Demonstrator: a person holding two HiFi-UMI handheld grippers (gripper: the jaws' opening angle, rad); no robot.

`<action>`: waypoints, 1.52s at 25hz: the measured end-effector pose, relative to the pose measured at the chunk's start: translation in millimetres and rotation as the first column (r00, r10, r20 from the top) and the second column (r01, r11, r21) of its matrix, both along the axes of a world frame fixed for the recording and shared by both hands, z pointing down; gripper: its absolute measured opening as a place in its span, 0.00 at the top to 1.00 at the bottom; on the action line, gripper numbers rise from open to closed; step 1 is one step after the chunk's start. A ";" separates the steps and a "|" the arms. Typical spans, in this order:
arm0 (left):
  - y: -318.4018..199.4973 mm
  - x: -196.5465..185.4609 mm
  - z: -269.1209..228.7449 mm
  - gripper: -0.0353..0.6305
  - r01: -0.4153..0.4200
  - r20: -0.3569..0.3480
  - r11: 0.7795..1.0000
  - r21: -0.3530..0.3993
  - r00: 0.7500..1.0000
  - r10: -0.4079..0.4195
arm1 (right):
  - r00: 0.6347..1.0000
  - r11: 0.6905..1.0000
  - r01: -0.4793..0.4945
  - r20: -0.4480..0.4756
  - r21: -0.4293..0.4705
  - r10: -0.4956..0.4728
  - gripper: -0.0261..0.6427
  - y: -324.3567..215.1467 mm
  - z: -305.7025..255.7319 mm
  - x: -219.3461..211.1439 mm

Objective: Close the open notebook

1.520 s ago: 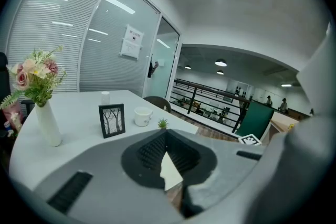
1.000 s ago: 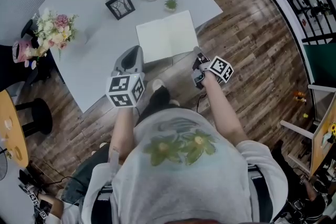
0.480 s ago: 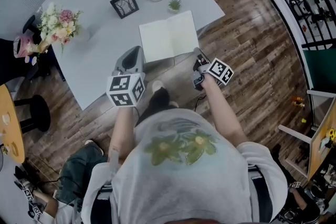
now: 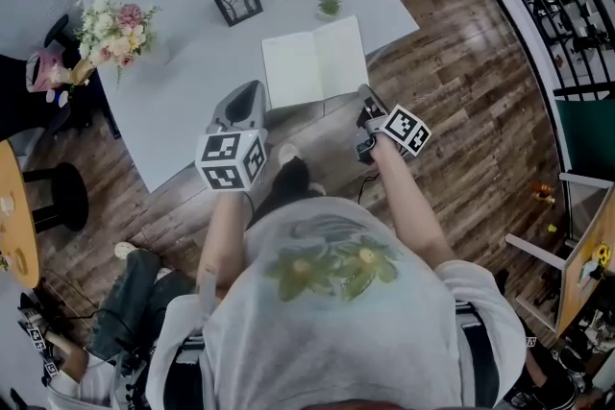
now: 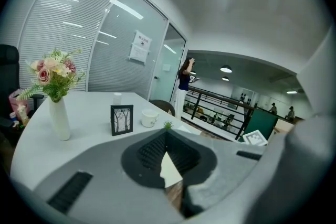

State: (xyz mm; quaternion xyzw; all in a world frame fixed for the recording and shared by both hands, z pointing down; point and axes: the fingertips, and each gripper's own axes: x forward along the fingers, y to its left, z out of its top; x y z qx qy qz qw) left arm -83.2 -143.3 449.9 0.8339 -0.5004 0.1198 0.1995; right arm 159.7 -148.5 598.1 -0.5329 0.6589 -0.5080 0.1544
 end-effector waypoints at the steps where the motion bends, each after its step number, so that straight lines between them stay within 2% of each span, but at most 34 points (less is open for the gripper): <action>1: 0.4 -0.2 0.7 0.94 0.000 0.000 1.000 -0.001 1.000 0.000 | 1.000 1.000 0.006 -0.009 0.003 -0.006 0.91 0.1 -0.4 -0.9; 17: 2.3 -7.0 4.6 0.94 0.022 -0.009 1.000 -0.008 1.000 -0.022 | 0.997 0.998 0.054 -0.049 0.032 -0.052 0.91 -0.3 -14.2 -17.4; 38: 7.5 -15.1 13.8 0.94 0.052 -0.005 0.998 -0.030 0.999 -0.053 | 0.994 0.994 0.105 -0.024 0.037 -0.104 0.91 -1.1 -23.3 -44.1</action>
